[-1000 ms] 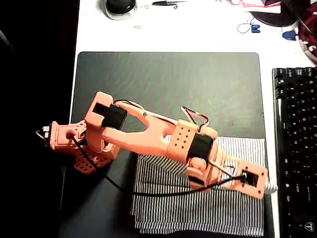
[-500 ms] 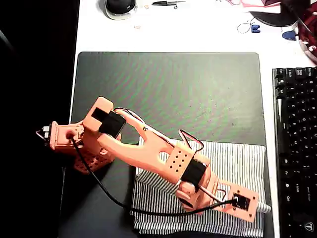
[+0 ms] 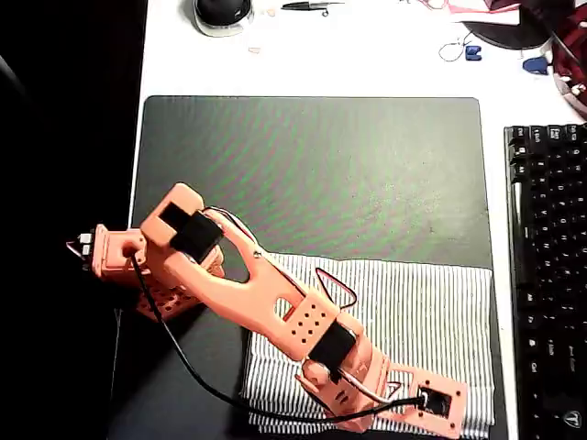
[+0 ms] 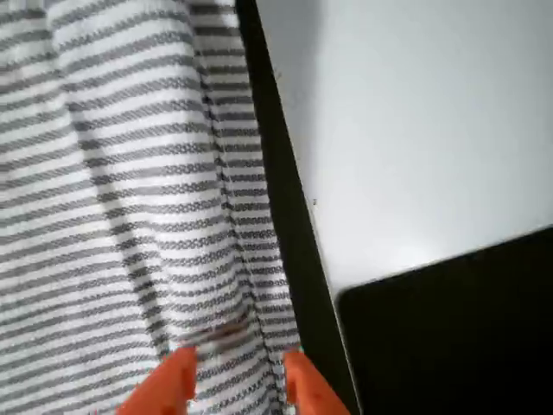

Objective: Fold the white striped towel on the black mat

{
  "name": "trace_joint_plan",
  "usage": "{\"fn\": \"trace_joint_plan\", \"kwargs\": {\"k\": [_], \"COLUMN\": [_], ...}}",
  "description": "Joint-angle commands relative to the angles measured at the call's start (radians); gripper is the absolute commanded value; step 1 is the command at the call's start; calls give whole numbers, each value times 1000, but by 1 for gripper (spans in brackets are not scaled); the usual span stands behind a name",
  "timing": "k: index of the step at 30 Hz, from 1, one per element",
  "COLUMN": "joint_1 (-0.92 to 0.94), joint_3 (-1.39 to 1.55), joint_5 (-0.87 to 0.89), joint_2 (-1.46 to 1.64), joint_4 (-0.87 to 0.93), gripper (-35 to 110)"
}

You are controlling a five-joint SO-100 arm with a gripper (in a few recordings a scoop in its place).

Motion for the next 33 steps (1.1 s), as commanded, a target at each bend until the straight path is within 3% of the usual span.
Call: {"fn": "trace_joint_plan", "kwargs": {"k": [1, 10, 16, 24, 33], "joint_1": [-46, -216, -123, -67, 86], "joint_3": [0, 58, 379, 578, 719], "joint_5": [31, 183, 233, 603, 834], "joint_2": [109, 365, 646, 793, 779], "joint_4": [57, 390, 339, 327, 310], "gripper": [13, 12, 12, 9, 9]}}
